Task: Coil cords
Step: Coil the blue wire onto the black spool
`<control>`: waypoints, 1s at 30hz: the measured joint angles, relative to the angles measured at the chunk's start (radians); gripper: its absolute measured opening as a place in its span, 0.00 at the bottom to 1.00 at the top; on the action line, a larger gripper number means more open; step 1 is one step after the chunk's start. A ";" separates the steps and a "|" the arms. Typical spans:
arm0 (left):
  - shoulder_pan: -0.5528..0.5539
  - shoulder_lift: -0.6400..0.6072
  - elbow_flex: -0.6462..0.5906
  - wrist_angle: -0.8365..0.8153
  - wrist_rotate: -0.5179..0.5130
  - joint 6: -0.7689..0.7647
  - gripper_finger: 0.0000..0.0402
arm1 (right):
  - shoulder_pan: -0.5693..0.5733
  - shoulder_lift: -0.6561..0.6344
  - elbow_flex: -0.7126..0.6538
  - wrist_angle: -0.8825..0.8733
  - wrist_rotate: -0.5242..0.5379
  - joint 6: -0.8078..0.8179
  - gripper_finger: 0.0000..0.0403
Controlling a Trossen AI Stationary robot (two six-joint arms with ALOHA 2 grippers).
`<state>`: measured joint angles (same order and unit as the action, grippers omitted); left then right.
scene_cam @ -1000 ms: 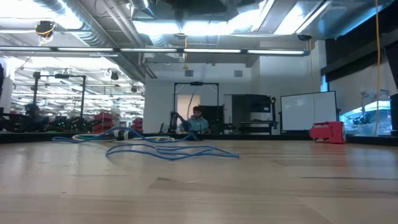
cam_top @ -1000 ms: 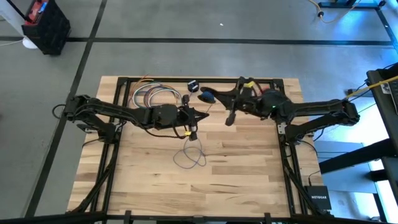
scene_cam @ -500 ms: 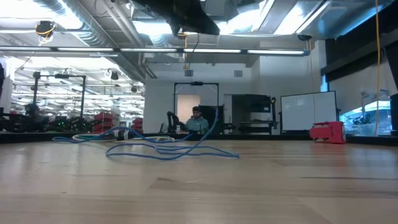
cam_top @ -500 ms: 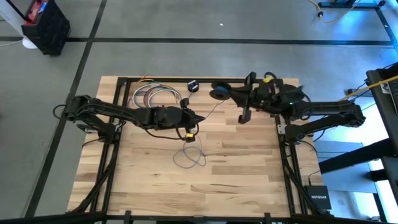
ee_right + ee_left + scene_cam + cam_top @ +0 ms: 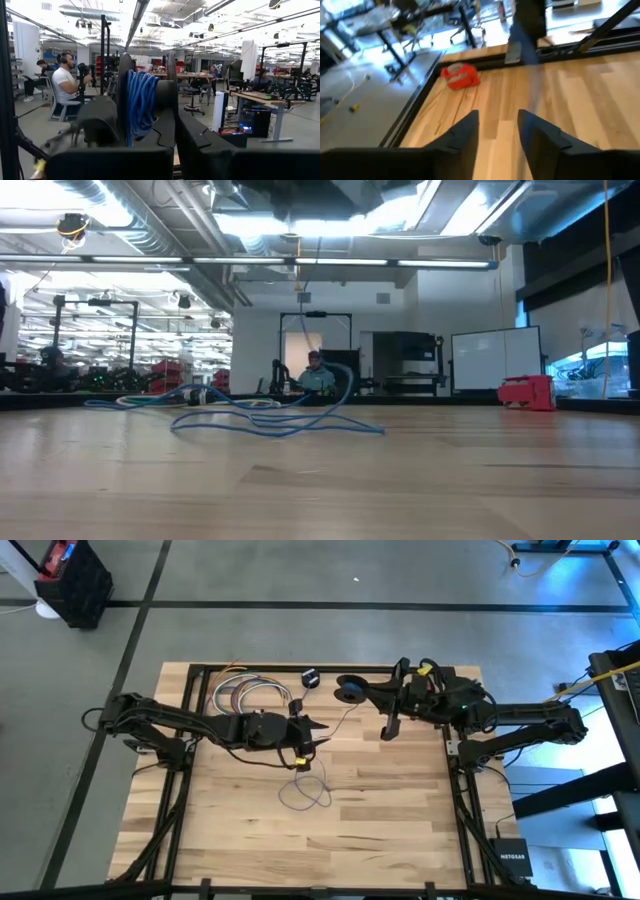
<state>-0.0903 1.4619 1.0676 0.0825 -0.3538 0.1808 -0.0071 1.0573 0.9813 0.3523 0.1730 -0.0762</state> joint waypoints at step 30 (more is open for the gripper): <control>-0.020 -0.038 0.000 -0.010 0.003 0.141 0.02 | 0.000 0.000 0.000 -0.012 0.000 -0.008 0.01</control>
<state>-0.1108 1.4242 1.0679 0.0723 -0.3508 0.3221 -0.0071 1.0576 0.9810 0.3401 0.1725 -0.0841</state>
